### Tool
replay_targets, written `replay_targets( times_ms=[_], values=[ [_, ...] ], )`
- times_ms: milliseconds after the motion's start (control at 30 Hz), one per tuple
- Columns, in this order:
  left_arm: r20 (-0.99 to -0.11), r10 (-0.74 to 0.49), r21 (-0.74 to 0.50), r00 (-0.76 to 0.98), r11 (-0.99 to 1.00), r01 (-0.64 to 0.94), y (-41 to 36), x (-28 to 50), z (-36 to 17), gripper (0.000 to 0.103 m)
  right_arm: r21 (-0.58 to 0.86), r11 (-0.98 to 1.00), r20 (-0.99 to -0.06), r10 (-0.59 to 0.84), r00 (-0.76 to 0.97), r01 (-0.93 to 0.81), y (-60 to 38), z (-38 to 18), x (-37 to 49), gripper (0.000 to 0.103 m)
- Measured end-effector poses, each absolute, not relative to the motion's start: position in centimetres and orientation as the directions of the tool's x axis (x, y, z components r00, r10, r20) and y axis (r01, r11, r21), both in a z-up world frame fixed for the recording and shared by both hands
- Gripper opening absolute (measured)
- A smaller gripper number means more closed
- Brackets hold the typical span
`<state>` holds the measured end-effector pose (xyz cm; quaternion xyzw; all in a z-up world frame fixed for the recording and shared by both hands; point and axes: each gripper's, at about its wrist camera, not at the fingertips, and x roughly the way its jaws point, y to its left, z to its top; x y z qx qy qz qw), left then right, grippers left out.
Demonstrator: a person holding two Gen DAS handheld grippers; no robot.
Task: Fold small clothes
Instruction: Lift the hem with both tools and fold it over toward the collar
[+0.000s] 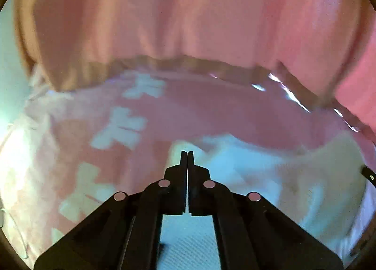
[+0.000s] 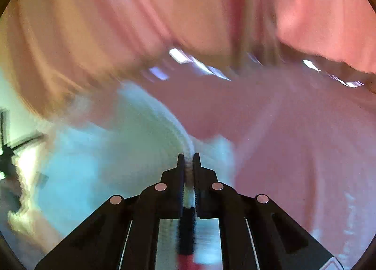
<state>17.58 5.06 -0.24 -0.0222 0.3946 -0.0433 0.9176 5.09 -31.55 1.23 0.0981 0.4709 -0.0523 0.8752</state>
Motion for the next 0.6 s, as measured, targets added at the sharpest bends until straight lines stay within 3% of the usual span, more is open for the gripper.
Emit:
replay_targets(
  times_ms=[67, 133, 167, 200, 233, 300, 400, 467, 500, 533, 600],
  values=[
    [-0.798, -0.097, -0.098, 0.595, 0.995, 0.031, 6.2, 19.4, -2.7, 0.0, 0.135, 0.964, -0.915, 0.033, 0.403, 0.228, -32.5, -2.8, 6.0, 0.01],
    [-0.816, -0.2, -0.209, 0.543, 0.977, 0.046, 6.6, 19.7, -3.7, 0.0, 0.106, 0.973, -0.903, 0.008, 0.43, 0.204, -32.0, -2.4, 5.7, 0.015],
    [-0.804, -0.228, -0.234, 0.549, 0.97, 0.061, 6.5, 19.5, -3.4, 0.002, 0.09, 0.978, -0.893, -0.006, 0.449, 0.191, -31.8, -1.8, 5.6, 0.028],
    [-0.779, -0.257, -0.243, 0.572, 0.965, 0.102, 5.9, 19.1, -2.6, 0.013, 0.079, 0.979, -0.879, -0.021, 0.477, 0.189, -31.5, -1.2, 5.5, 0.043],
    [-0.764, -0.264, -0.229, 0.589, 0.964, 0.134, 5.3, 18.8, -1.9, 0.047, 0.086, 0.977, -0.864, -0.023, 0.503, 0.194, -31.4, -0.7, 5.4, 0.045],
    [-0.741, -0.258, -0.204, 0.62, 0.966, 0.158, 4.0, 18.1, -1.2, 0.098, 0.126, 0.974, -0.855, 0.009, 0.519, 0.189, -31.4, -0.4, 6.0, 0.045],
    [-0.75, -0.243, -0.128, 0.615, 0.966, 0.225, 1.7, 18.2, -1.9, 0.096, 0.128, 0.975, -0.88, 0.026, 0.474, 0.184, -31.5, -2.3, 7.7, 0.045],
    [-0.79, -0.231, -0.082, 0.568, 0.958, 0.275, 0.2, 19.1, -3.5, 0.071, 0.116, 0.976, -0.895, 0.024, 0.446, 0.181, -31.2, -3.6, 8.6, 0.041],
    [-0.815, -0.223, -0.073, 0.535, 0.955, 0.286, -0.3, 19.5, -4.3, 0.035, 0.104, 0.979, -0.896, 0.016, 0.444, 0.174, -30.8, -3.7, 8.7, 0.018],
    [-0.839, -0.212, -0.073, 0.501, 0.957, 0.282, -0.5, 20.2, -5.2, 0.0, 0.109, 0.982, -0.894, 0.029, 0.448, 0.154, -30.5, -3.6, 9.0, 0.008],
    [-0.843, -0.206, -0.101, 0.497, 0.968, 0.23, 0.3, 20.7, -5.4, 0.0, 0.182, 0.973, -0.863, 0.09, 0.498, 0.14, -30.1, -2.1, 8.7, 0.008]
  ],
)
